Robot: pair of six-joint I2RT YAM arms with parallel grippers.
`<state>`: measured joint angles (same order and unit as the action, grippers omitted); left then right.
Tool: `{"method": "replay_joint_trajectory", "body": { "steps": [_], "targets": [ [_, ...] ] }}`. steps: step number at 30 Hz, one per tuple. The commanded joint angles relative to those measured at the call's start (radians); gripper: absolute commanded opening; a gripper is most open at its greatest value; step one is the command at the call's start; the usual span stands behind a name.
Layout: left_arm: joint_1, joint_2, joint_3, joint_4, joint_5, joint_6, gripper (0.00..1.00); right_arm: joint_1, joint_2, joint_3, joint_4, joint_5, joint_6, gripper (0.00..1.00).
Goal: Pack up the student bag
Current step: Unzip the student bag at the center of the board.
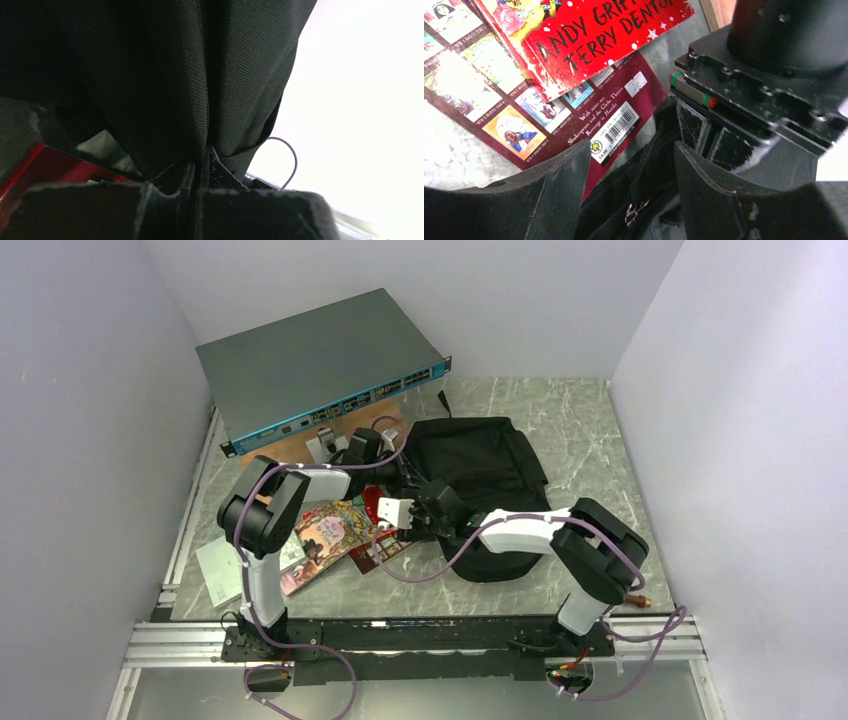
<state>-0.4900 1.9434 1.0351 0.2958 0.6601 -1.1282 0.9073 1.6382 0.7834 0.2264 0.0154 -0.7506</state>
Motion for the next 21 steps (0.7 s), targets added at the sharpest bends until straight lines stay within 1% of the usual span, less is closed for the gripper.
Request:
{"method": "replay_joint_trajectory", "body": {
  "steps": [1,5,6,7,8,10,11,14,17,18,21],
  "targets": [
    [-0.008,-0.069,-0.016,0.051,0.081,-0.038,0.00,-0.010,0.061,0.086,0.035,0.048,-0.079,0.60],
    [-0.006,-0.062,0.023,-0.015,0.074,0.018,0.00,-0.008,0.062,0.113,-0.034,0.050,-0.057,0.33],
    [-0.004,-0.058,0.024,-0.021,0.071,0.024,0.00,-0.009,0.056,0.112,-0.052,0.058,-0.036,0.23],
    [-0.003,-0.056,0.025,-0.023,0.069,0.026,0.00,-0.010,0.049,0.107,-0.069,0.073,-0.010,0.08],
    [-0.001,-0.054,0.023,-0.022,0.069,0.025,0.00,-0.010,0.041,0.098,-0.087,0.089,0.018,0.00],
    [-0.001,-0.048,0.024,-0.020,0.072,0.025,0.00,-0.009,0.012,0.098,-0.160,0.097,0.078,0.00],
    [-0.001,-0.045,0.026,-0.022,0.070,0.028,0.00,-0.009,-0.005,0.112,-0.230,0.072,0.151,0.00],
    [0.001,-0.039,0.043,-0.059,0.058,0.057,0.00,-0.008,-0.076,0.153,-0.458,-0.078,0.348,0.00],
    [0.005,-0.031,0.052,-0.077,0.053,0.074,0.00,-0.008,-0.171,0.118,-0.565,-0.224,0.560,0.00],
    [0.007,-0.028,0.055,-0.083,0.052,0.077,0.00,-0.009,-0.203,0.104,-0.604,-0.248,0.635,0.00],
    [0.009,-0.018,0.062,-0.099,0.051,0.087,0.00,-0.014,-0.287,0.044,-0.680,-0.215,0.919,0.00]
  ]
}}
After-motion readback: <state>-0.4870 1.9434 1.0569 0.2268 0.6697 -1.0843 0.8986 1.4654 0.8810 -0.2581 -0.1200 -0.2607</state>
